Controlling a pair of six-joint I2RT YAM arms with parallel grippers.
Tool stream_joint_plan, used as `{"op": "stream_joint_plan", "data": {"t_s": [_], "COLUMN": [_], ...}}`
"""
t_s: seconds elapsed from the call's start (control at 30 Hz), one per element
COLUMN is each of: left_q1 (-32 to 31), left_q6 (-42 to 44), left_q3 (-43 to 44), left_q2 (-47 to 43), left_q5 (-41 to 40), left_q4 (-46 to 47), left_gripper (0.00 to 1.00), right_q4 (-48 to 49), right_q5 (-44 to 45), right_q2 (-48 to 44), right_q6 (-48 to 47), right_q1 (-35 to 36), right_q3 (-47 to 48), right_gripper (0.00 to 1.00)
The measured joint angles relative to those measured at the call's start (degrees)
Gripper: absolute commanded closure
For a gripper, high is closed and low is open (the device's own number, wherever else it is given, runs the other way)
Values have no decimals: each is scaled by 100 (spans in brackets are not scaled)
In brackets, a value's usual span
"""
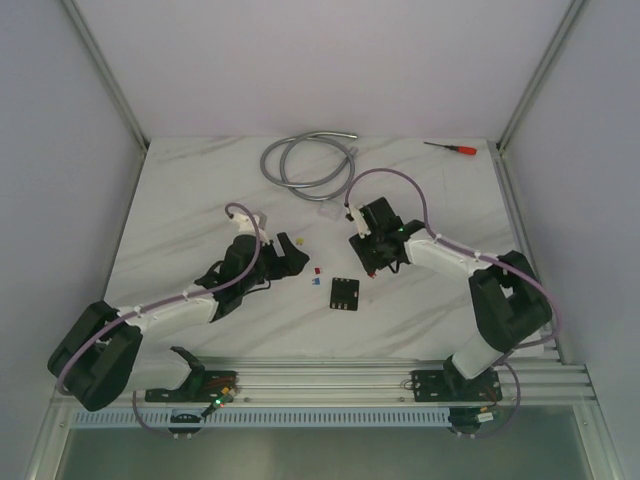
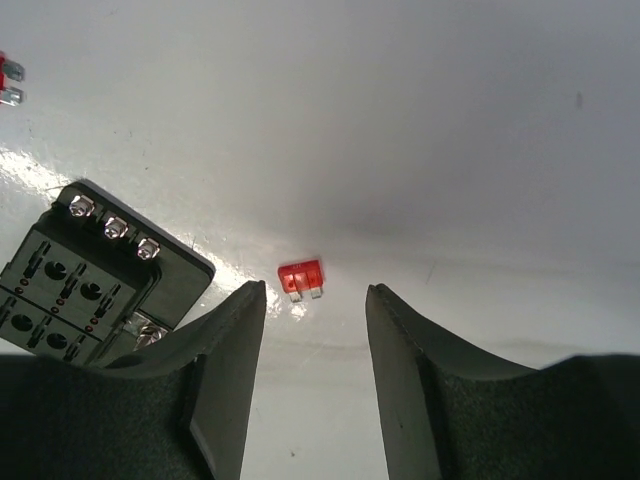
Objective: Snap on the fuse box
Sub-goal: Pick up the fuse from the center of the board.
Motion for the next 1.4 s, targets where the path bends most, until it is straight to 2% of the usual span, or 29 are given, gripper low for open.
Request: {"op": "stream_joint_plan", "data": {"t_s": [0.17,1.4], "left_q1": [33,101], "left_q6": [-42,-186], "left_q3": [-35,-57], "left_q2": [-37,-103], "left_q5": [26,144], "left_q4": [-76,-122], "left_gripper": [0,0], "right_q4": [-138,-540], "right_q5": [-129,-256], "right_q2": [337,1021], "right_q6": [-225,-417], "right_q1": [0,0], "right_q3": [199,612], "right_gripper": [53,64]}}
